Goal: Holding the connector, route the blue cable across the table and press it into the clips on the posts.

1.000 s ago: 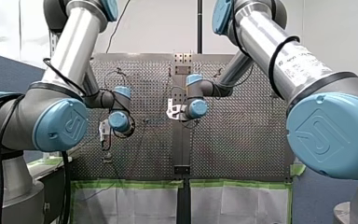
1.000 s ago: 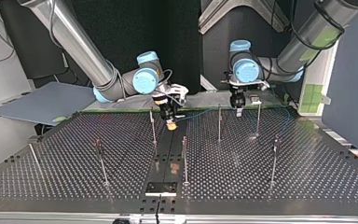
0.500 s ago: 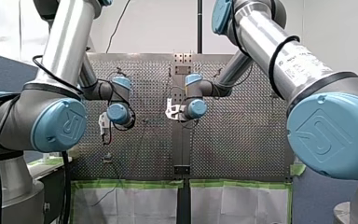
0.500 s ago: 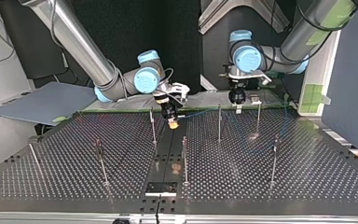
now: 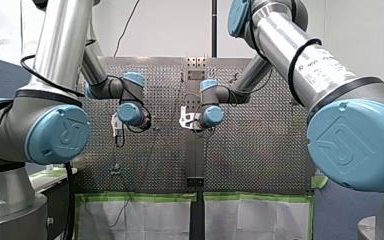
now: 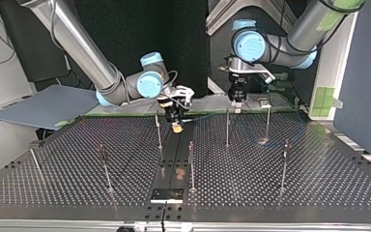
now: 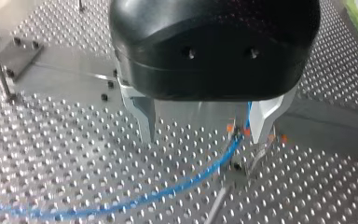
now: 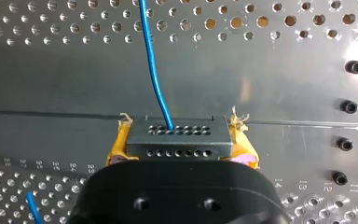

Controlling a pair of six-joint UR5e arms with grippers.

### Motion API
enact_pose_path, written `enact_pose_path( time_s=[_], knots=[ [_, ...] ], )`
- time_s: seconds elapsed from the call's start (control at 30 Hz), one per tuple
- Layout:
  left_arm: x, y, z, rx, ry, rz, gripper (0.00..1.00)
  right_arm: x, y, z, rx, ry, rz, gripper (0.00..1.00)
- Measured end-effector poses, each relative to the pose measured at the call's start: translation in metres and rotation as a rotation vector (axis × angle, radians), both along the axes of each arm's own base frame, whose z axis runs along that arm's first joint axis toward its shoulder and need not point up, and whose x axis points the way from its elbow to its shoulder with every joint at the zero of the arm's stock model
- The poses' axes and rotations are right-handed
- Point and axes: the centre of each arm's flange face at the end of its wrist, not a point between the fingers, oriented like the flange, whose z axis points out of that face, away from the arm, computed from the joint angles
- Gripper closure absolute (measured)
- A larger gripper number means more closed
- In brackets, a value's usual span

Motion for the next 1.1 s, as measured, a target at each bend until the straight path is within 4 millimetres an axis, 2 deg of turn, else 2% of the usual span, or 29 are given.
enact_pose_path(
  time_s=[0.3, 0.63, 0.83, 1.1],
  knots=[
    [-0.013, -0.029, -0.003, -0.019, 0.012, -0.018, 0.0, -0.005, -0.002, -0.001, 0.01, 0.016, -0.006, 1.0],
    [-0.02, -0.067, -0.022, 0.003, 0.056, -0.093, 0.0, -0.006, -0.001, 0.01, 0.008, 0.017, -0.006, 1.0],
    [-0.01, -0.084, -0.024, -0.005, 0.051, -0.112, 0.0, -0.006, 0.001, 0.016, 0.003, 0.013, -0.004, 1.0],
    [0.014, -0.095, -0.004, -0.036, 0.004, -0.113, 0.0, -0.007, 0.004, 0.018, 0.014, 0.027, -0.002, 1.0]
  ],
)
